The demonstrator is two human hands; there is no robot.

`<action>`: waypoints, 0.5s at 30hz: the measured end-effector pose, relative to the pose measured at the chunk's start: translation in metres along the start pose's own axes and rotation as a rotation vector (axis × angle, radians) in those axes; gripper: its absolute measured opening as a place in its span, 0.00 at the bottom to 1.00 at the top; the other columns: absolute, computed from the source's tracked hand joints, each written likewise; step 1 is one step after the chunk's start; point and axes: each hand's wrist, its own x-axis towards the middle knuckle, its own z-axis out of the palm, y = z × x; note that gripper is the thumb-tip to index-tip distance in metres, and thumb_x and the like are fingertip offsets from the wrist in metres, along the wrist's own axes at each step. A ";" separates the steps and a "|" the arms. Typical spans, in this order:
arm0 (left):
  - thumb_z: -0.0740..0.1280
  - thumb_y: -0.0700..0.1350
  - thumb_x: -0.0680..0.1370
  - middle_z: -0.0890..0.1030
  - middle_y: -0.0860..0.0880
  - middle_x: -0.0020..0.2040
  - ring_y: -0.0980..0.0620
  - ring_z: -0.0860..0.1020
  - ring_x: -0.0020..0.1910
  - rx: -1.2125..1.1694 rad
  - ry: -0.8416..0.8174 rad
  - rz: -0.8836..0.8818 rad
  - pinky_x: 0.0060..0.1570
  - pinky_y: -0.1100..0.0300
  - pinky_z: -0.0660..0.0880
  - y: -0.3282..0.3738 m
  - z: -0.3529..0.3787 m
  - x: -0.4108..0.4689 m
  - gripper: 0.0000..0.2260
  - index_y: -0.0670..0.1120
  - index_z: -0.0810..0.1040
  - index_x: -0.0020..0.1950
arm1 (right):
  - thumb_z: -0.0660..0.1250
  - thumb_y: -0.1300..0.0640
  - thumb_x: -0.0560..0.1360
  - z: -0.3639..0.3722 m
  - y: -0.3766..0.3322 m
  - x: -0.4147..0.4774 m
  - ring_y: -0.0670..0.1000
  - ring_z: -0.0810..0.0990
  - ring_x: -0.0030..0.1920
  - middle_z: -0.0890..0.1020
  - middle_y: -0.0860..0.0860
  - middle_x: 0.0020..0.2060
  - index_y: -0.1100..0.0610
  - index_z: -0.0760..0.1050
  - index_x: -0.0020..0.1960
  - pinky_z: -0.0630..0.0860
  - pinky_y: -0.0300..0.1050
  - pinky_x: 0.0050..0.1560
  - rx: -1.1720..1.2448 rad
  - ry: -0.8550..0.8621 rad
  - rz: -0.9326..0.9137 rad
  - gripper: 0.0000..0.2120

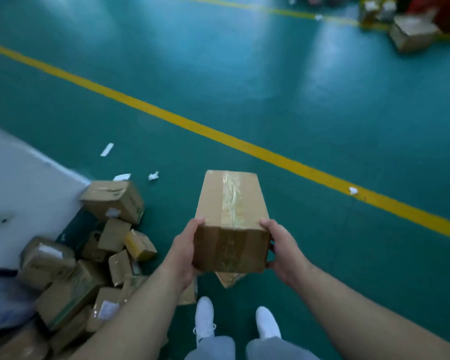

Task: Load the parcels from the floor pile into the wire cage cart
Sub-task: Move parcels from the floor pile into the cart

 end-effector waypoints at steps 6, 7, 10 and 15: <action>0.65 0.61 0.78 0.87 0.45 0.45 0.43 0.82 0.52 -0.433 0.178 0.095 0.52 0.48 0.78 -0.063 -0.062 -0.054 0.16 0.50 0.82 0.52 | 0.72 0.33 0.63 0.060 0.002 -0.010 0.56 0.79 0.60 0.80 0.55 0.62 0.51 0.76 0.64 0.78 0.53 0.46 -0.357 -0.272 0.030 0.35; 0.66 0.62 0.77 0.87 0.46 0.45 0.43 0.82 0.52 -0.495 0.221 0.117 0.49 0.50 0.77 -0.074 -0.076 -0.065 0.17 0.49 0.82 0.52 | 0.72 0.33 0.65 0.077 0.006 -0.018 0.54 0.80 0.59 0.81 0.54 0.62 0.50 0.76 0.65 0.78 0.53 0.47 -0.409 -0.332 0.055 0.34; 0.67 0.64 0.76 0.86 0.46 0.46 0.45 0.83 0.49 -0.657 0.344 0.176 0.40 0.55 0.78 -0.107 -0.119 -0.104 0.20 0.49 0.82 0.55 | 0.71 0.37 0.73 0.124 0.027 -0.050 0.54 0.79 0.60 0.81 0.53 0.62 0.53 0.75 0.67 0.79 0.55 0.52 -0.558 -0.490 0.102 0.28; 0.67 0.62 0.77 0.87 0.43 0.54 0.42 0.84 0.56 -0.895 0.540 0.271 0.53 0.42 0.82 -0.175 -0.182 -0.185 0.23 0.46 0.83 0.61 | 0.70 0.32 0.70 0.184 0.092 -0.117 0.58 0.80 0.63 0.82 0.53 0.62 0.48 0.78 0.64 0.80 0.64 0.57 -0.786 -0.756 0.326 0.29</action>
